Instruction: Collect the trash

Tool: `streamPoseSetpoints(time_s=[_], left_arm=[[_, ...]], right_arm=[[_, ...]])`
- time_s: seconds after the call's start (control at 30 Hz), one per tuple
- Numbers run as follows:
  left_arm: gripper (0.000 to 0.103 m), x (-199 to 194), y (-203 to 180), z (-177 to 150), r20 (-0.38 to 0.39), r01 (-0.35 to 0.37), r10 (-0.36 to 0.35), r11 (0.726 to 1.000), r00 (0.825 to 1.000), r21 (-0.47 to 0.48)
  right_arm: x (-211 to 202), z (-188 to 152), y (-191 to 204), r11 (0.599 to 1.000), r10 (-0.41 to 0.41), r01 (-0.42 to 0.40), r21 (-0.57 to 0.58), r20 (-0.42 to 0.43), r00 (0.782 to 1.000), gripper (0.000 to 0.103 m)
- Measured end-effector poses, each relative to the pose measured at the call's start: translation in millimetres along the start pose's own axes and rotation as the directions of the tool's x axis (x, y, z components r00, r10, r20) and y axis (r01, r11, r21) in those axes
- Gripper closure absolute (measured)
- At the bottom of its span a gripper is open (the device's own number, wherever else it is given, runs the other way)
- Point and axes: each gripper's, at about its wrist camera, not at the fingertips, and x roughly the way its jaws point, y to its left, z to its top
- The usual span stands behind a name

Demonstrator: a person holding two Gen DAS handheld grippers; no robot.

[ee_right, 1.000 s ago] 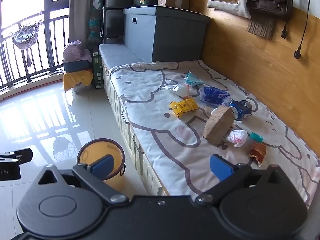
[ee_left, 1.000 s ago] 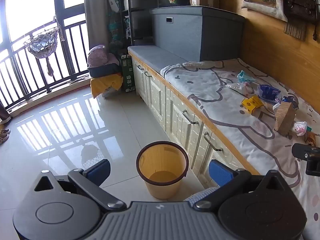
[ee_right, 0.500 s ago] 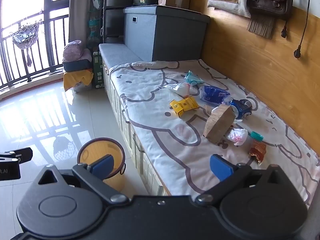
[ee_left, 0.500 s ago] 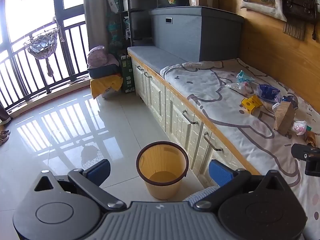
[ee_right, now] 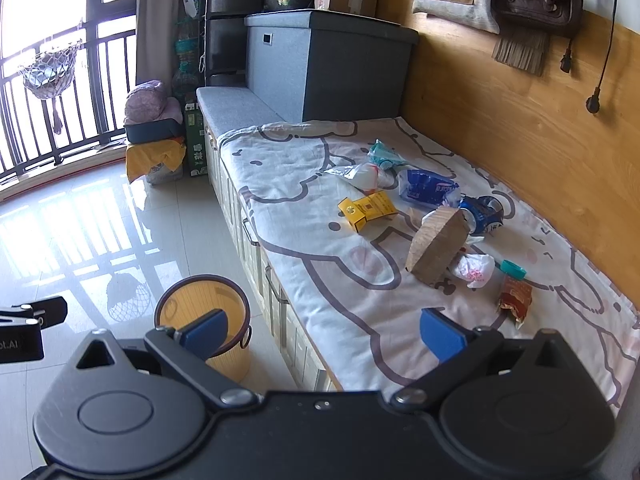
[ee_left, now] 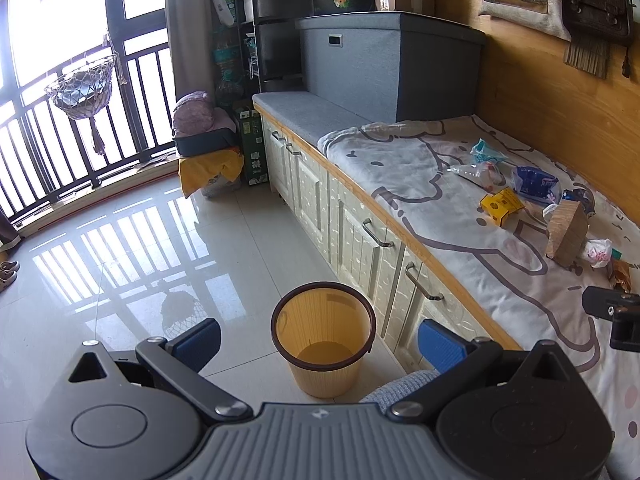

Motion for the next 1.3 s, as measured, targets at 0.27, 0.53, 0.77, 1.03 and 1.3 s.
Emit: streamPoseSetpoints(time_s=[0.27, 0.53, 0.77, 1.03, 1.3], left_arm=[[0.0, 0.0, 0.3, -0.2, 0.001, 0.001, -0.001, 1.0, 1.0, 0.0], [0.0, 0.0, 0.2, -0.4, 0.001, 0.001, -0.001, 1.0, 1.0, 0.001], [0.0, 0.1, -0.3, -0.6, 0.002, 0.001, -0.001, 1.0, 1.0, 0.0], [0.0, 0.0, 0.3, -0.4, 0.002, 0.001, -0.001, 1.0, 1.0, 0.0], [0.0, -0.2, 0.5, -0.4, 0.001, 0.001, -0.001, 1.0, 1.0, 0.0]], right_arm=[[-0.9, -1.8, -0.1, 1.0, 0.001, -0.001, 0.001, 0.0, 1.0, 0.0], [-0.9, -1.6, -0.2, 1.0, 0.001, -0.001, 0.003, -0.001, 1.0, 0.0], [-1.1, -1.6, -0.4, 1.0, 0.001, -0.001, 0.003, 0.0, 1.0, 0.0], [-2.0, -2.2, -0.6, 1.0, 0.002, -0.002, 0.004, 0.0, 1.0, 0.0], [-1.6, -1.7, -0.5, 1.0, 0.002, -0.002, 0.005, 0.0, 1.0, 0.0]])
